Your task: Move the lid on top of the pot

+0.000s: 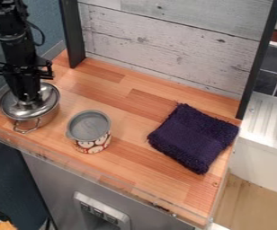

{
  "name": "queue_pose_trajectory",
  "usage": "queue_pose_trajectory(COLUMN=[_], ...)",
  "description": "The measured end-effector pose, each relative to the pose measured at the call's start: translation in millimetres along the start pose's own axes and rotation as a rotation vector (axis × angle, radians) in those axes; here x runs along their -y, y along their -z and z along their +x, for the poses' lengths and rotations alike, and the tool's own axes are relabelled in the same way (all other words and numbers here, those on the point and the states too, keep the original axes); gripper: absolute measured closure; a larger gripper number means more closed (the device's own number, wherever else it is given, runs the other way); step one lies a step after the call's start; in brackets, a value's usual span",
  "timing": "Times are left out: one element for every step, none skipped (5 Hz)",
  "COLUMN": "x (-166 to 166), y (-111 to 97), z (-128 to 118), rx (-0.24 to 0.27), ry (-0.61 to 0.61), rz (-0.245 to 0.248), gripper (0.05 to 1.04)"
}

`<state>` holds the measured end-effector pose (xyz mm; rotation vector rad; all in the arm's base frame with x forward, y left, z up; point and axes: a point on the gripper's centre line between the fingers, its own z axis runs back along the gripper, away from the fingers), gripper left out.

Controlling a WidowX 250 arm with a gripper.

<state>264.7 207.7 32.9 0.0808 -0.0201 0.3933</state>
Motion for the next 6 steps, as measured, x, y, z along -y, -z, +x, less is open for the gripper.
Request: queue_pose_trajectory(x=[-10, -12, -6, -2, -3, -4], y=[0, 1, -2, -46, -58, -59], z=[-1, -3, -11, -7, -10, -13], rx=[-0.001, -0.021, -0.032, 0.075, 0.070, 0.044], ry=[-0.023, -0.037, 0.009, 0.095, 0.176, 0.247], rz=[0.004, -0.002, -0.021, -0.005, 0.020, 0.029], gripper=[0.739, 0.442, 0.158, 0.075, 0.079, 0.083])
